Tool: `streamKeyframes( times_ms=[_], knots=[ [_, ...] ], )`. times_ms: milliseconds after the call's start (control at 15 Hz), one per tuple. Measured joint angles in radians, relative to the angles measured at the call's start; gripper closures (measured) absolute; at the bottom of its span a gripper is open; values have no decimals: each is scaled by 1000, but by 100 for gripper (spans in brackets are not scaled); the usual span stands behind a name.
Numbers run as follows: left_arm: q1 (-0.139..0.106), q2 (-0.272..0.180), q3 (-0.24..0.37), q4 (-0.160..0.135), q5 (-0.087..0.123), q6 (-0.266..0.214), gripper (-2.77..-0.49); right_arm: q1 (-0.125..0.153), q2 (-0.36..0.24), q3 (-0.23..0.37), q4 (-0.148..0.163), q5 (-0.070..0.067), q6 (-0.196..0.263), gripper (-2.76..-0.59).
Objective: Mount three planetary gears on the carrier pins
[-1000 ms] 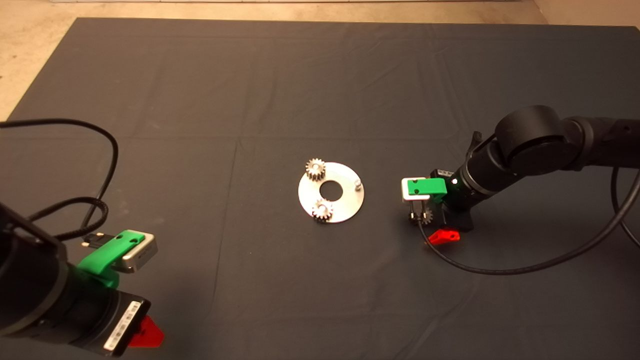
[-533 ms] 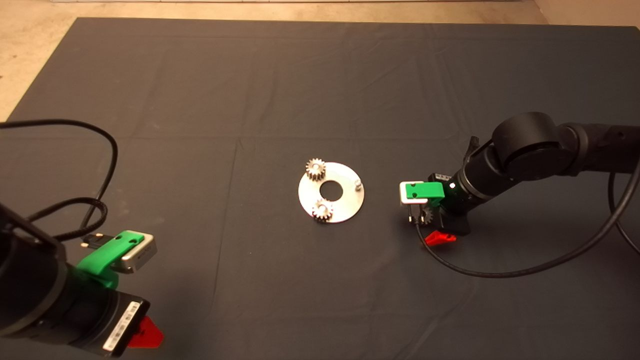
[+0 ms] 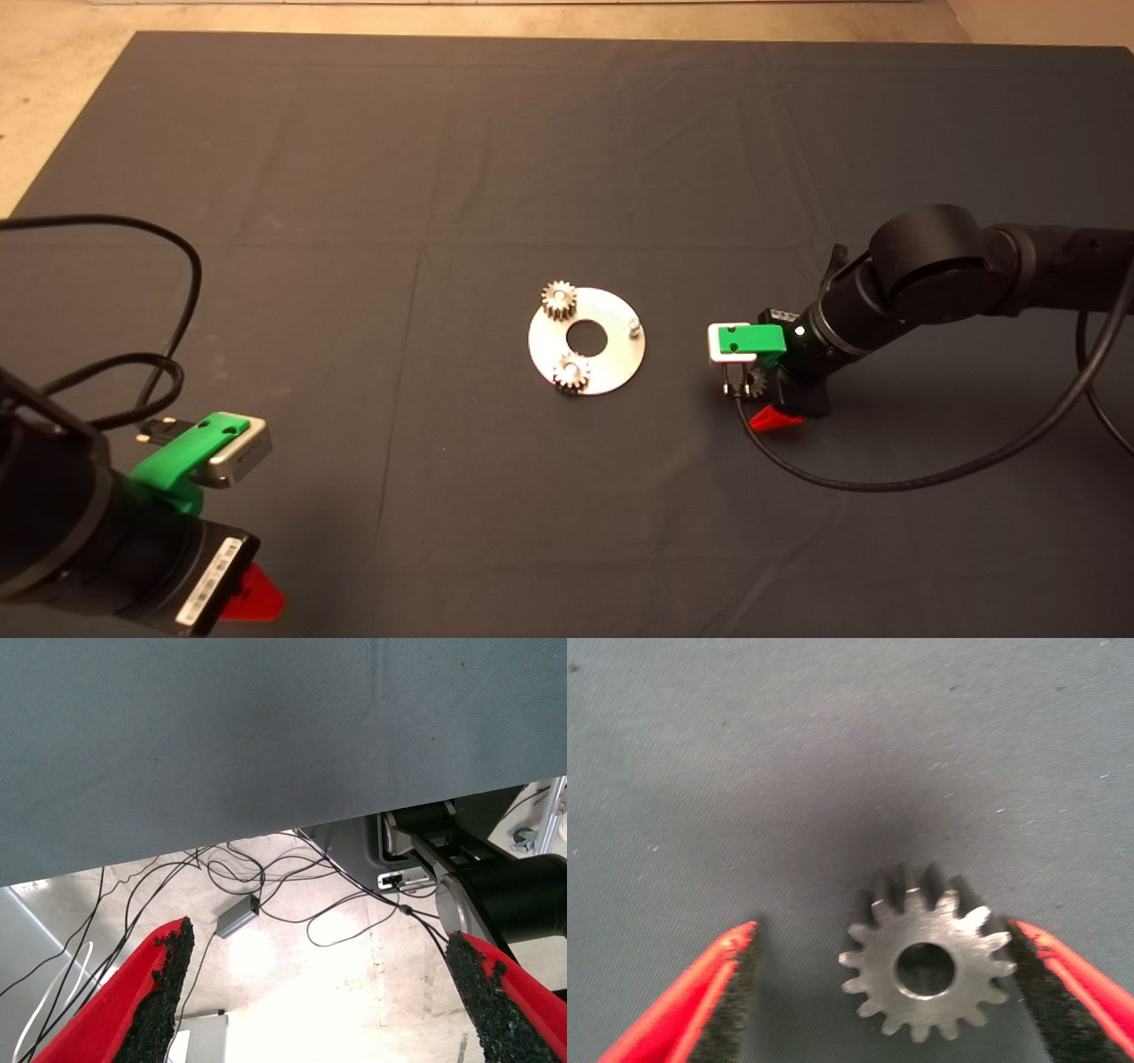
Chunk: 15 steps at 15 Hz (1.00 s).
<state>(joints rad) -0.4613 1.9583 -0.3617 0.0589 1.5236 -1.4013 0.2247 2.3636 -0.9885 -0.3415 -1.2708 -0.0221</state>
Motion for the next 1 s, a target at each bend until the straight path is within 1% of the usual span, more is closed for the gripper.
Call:
streamKeyframes(
  times_ms=[133,200,333,467,600,733,800,1000],
  knots=[
    [0,0,0,0,0,0,-202,0,0,-6,0,22,0,-196],
    [0,0,0,-2,0,0,-202,0,0,-8,-1,22,0,-196],
    [0,-5,3,-5,0,0,-202,0,0,-11,-6,23,0,-182],
    [0,-18,4,-7,0,0,-202,0,0,-16,-7,23,0,-182],
    [0,-26,4,-8,0,0,-202,0,0,-26,-7,23,0,-167],
    [0,-26,4,-8,0,0,-202,0,0,-27,-7,23,0,-166],
    [0,-28,4,-8,0,0,-202,0,0,-27,-7,23,0,-155],
    [0,-31,4,-9,0,0,-202,0,0,-27,-7,23,0,-147]
  ],
)
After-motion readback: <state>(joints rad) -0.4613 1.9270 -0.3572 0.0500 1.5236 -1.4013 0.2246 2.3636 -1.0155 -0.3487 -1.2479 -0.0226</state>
